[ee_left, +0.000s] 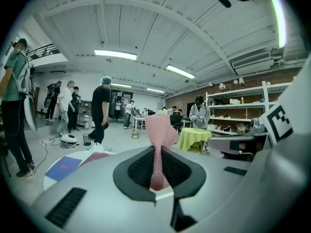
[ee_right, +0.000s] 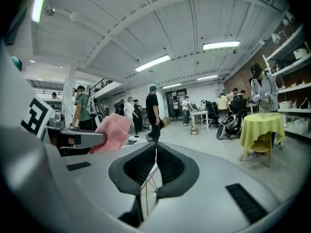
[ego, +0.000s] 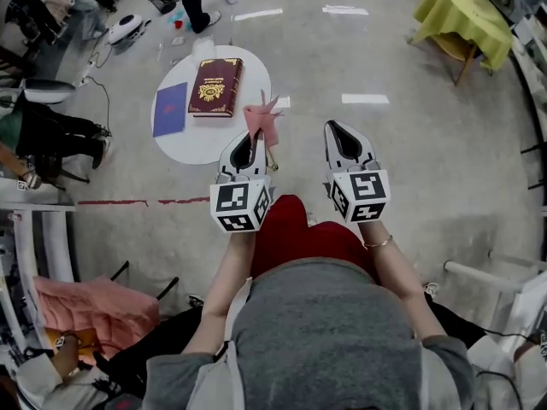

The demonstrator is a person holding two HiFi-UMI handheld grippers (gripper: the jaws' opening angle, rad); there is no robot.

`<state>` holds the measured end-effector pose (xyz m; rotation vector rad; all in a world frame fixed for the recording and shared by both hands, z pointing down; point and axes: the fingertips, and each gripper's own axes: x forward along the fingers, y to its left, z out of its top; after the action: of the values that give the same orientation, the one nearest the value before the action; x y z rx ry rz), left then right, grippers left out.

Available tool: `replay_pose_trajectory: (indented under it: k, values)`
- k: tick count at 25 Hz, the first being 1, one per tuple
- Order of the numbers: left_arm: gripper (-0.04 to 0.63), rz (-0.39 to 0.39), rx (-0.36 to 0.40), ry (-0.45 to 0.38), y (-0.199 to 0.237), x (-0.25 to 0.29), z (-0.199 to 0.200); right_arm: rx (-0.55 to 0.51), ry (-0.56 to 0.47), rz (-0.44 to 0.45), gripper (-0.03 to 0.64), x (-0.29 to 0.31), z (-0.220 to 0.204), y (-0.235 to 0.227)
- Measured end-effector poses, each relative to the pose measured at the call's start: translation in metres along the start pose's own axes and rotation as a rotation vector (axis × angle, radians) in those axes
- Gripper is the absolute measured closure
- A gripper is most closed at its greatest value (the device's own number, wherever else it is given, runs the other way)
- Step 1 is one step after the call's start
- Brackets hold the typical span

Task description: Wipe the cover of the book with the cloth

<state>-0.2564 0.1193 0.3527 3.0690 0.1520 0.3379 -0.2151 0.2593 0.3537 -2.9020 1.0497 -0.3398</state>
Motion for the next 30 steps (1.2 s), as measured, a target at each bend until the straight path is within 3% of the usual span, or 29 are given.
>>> replay_pose_trajectory:
  k: [8,15,23,30]
  values:
    - [0.561,-0.039,-0.010,0.000,0.003,0.069,0.006,0.018,0.003,-0.056,0.588,0.031,0.004,-0.046]
    - [0.561,-0.054,-0.037,0.020,0.034,0.170,0.009,0.023,-0.004,-0.073,0.588,0.118,0.022,-0.092]
    - [0.561,-0.020,-0.086,0.065,0.086,0.271,0.025,-0.005,0.052,-0.001,0.588,0.244,0.051,-0.118]
    - [0.560,0.018,-0.101,0.077,0.126,0.327,0.037,0.017,0.096,0.080,0.588,0.322,0.057,-0.119]
